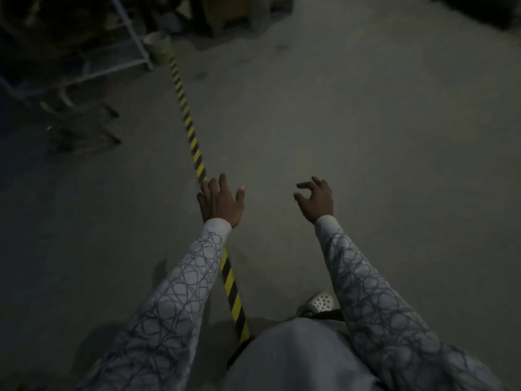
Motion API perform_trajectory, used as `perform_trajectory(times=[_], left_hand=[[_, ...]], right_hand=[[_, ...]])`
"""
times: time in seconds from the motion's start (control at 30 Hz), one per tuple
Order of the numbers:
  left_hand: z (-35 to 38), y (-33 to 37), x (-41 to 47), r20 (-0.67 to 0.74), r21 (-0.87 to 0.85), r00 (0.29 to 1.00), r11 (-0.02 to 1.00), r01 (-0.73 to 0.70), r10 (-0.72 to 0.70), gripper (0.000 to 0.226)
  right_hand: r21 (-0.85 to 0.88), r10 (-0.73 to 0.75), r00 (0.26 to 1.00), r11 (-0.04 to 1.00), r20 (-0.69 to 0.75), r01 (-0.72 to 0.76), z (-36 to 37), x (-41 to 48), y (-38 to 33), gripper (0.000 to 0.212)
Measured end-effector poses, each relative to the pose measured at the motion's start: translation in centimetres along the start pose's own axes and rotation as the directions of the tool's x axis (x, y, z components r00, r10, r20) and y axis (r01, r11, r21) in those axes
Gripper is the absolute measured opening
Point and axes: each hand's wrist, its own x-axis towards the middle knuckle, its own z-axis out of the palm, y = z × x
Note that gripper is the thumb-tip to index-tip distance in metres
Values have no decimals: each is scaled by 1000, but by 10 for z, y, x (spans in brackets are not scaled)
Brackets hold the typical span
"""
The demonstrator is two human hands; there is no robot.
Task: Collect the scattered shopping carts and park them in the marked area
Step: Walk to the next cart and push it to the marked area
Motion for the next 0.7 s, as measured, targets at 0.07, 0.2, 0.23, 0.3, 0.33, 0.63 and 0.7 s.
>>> perform_trajectory(times=[0.07, 0.2, 0.23, 0.3, 0.33, 0.63, 0.7], left_hand=[[15, 68, 17, 24, 0, 995, 995, -100, 100, 71], [43, 202, 36, 54, -38, 948, 949, -313, 315, 71], [50, 233, 36, 61, -48, 929, 930, -363, 366, 71], [62, 292, 32, 88, -68, 883, 887, -456, 460, 72], [67, 318, 28, 96, -79, 856, 861, -502, 508, 72], [109, 492, 18, 148, -128, 600, 617, -777, 786, 72], [120, 521, 32, 157, -138, 563, 582, -801, 812, 73]], right_hand=[[18, 79, 995, 997, -57, -78, -41, 23, 32, 29], [82, 194, 963, 980, -186, -182, -124, 56, 87, 28], [98, 226, 949, 973, -220, -209, -144, 59, 99, 28], [129, 291, 912, 956, -289, -264, -182, 59, 122, 28], [142, 318, 891, 948, -324, -286, -199, 58, 133, 28], [286, 535, 668, 844, -517, -454, -301, 62, 223, 26], [303, 554, 628, 830, -546, -469, -321, 77, 237, 26]])
